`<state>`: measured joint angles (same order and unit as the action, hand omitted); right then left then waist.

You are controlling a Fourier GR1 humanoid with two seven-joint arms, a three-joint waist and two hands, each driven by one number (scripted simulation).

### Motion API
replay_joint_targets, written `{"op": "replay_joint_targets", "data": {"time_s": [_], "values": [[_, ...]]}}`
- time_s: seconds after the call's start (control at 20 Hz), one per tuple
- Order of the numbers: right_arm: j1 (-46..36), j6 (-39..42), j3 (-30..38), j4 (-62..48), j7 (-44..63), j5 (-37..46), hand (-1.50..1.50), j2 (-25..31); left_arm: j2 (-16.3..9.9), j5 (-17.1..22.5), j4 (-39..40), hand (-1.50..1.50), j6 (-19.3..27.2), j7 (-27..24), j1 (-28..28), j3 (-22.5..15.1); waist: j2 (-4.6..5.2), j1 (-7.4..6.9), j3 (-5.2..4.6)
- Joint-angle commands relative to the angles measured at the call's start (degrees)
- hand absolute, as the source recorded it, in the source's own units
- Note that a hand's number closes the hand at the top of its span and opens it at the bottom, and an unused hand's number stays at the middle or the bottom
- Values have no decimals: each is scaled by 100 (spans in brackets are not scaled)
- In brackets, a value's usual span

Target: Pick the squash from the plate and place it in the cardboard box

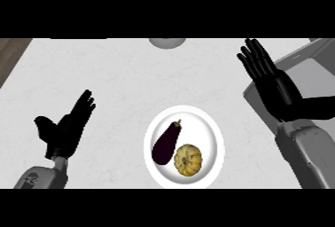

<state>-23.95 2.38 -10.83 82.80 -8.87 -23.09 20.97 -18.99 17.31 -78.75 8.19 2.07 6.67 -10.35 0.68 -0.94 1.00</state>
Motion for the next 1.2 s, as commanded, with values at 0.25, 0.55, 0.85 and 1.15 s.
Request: {"op": "replay_joint_targets", "data": {"time_s": [0.25,0.55,0.85,1.15], "values": [[183,-1790,-1521,735,1585,2839,-150,470,-464,143,-396,0,170,165,-97,624,-311,169,-174],[233,-3161,-1978,1973,1228,5114,-150,687,-433,554,-488,0,28,398,-228,825,-303,406,-141],[594,-2418,-3248,2356,2876,7083,-150,746,-651,628,-761,0,-104,557,-438,895,-302,394,-153],[499,-653,-3660,2038,4570,8171,-150,1037,-735,681,-765,0,-158,521,-557,1013,-323,418,-197]]}}
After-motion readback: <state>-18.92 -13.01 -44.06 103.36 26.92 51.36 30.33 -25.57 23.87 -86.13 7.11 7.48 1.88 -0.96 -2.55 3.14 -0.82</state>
